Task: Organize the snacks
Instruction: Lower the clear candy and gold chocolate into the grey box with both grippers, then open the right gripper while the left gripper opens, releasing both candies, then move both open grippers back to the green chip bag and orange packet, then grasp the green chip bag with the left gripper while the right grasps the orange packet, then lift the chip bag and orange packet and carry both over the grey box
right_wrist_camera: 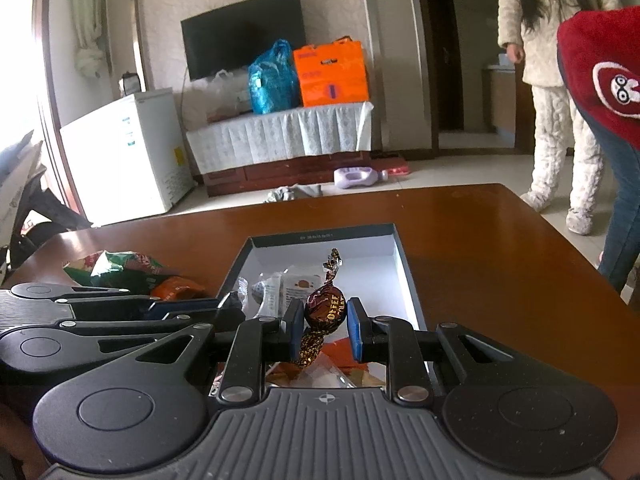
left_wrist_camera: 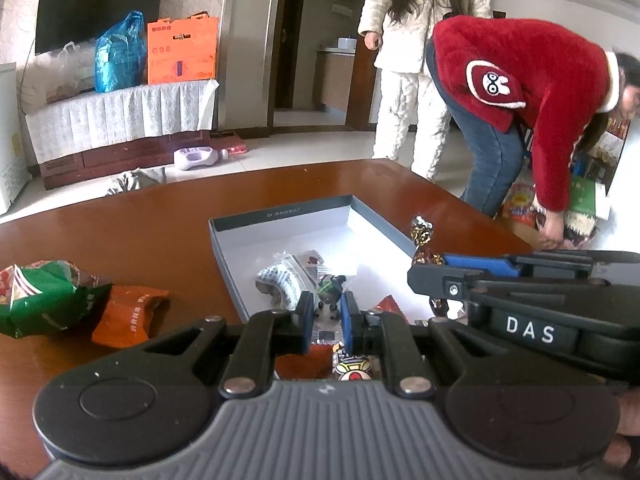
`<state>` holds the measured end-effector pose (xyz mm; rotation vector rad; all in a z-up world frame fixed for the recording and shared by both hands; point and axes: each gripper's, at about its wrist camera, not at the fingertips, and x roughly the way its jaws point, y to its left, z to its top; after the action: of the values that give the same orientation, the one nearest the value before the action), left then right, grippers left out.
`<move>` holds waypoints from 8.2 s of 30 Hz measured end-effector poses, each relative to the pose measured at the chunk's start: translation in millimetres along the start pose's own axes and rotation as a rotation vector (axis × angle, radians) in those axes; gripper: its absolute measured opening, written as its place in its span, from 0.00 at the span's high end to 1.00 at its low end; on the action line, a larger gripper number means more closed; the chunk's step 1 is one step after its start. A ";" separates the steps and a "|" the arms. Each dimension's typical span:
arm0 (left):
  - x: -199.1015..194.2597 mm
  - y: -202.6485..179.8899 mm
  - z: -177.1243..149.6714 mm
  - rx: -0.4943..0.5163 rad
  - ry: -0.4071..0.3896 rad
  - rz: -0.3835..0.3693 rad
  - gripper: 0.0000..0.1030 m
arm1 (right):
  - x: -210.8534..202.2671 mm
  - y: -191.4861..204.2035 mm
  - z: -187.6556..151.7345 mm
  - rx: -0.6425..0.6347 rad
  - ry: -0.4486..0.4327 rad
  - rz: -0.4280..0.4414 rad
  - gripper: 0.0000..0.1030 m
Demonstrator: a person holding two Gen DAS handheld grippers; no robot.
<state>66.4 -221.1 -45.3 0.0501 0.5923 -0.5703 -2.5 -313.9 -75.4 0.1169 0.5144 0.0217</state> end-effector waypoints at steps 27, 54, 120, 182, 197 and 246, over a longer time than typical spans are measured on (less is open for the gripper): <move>17.6 -8.2 -5.3 -0.005 0.040 -0.002 0.90 | 10.9 -2.0 -7.0 -0.026 0.064 -0.022 0.76; 18.9 6.5 -2.0 -0.025 -0.006 0.000 0.72 | 10.4 -5.7 -3.7 0.015 0.022 -0.050 0.59; -84.2 203.6 -8.7 0.271 -0.056 0.303 0.15 | 88.5 157.1 1.6 -0.120 0.121 0.141 0.37; -61.8 244.8 -38.0 0.321 0.005 0.339 0.32 | 161.0 201.6 -9.7 -0.033 0.110 -0.021 0.29; -64.0 254.7 -38.8 0.172 0.006 0.336 0.49 | 146.9 189.9 -5.9 -0.028 0.088 0.017 0.60; -151.3 113.6 -21.3 0.103 -0.194 0.357 0.49 | -0.5 119.5 18.2 -0.029 -0.097 0.100 0.60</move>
<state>11.8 -46.0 5.8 0.1921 0.3531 -0.2537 7.1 -197.3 -45.5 0.1142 0.4104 0.1206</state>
